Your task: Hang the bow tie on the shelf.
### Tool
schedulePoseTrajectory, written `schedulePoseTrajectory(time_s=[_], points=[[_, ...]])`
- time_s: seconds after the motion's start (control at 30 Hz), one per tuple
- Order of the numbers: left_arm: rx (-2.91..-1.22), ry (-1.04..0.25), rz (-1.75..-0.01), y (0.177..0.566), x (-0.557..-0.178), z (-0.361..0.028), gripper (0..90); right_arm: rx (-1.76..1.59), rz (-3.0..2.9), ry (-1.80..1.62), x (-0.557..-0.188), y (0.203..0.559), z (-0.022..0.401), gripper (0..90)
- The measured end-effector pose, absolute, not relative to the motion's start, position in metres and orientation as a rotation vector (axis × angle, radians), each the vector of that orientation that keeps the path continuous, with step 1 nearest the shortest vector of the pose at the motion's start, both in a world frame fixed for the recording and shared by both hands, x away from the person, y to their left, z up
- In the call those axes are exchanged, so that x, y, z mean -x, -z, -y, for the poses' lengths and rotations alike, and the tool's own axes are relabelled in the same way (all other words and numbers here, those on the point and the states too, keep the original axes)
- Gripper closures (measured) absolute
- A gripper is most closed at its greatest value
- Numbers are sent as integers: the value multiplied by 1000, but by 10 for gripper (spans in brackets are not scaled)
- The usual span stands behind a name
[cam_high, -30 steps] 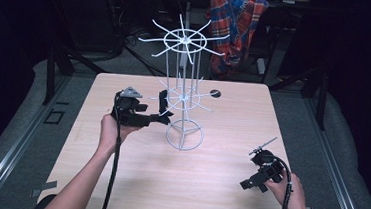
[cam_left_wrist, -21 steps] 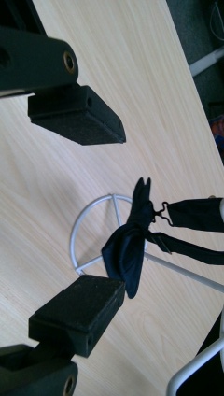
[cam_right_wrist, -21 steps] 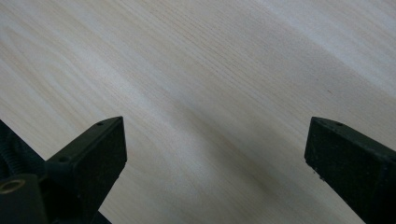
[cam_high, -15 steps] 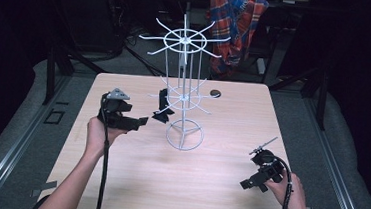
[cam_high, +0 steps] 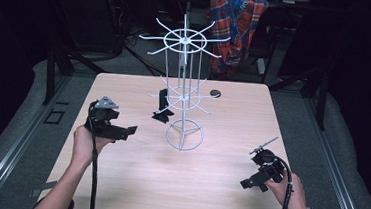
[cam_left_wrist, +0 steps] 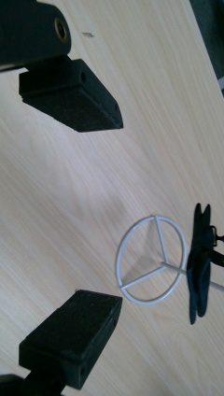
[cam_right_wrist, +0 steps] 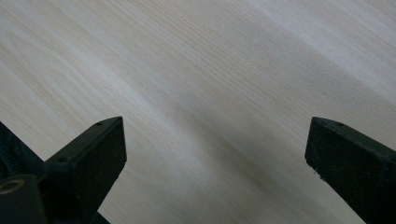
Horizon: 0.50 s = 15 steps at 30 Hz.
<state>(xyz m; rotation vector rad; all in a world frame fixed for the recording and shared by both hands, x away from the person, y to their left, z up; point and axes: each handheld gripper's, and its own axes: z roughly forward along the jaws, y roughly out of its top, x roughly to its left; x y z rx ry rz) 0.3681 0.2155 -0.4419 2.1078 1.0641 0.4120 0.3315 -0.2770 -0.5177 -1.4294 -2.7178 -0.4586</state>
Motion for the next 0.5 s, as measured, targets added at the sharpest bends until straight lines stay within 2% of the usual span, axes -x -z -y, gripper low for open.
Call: schedulePoseTrajectory(time_s=[0.5], points=[[-2164, -393, -1153, 463, -348, -236, 48, 1428, 2722, 443, -332, 517, 276, 50]])
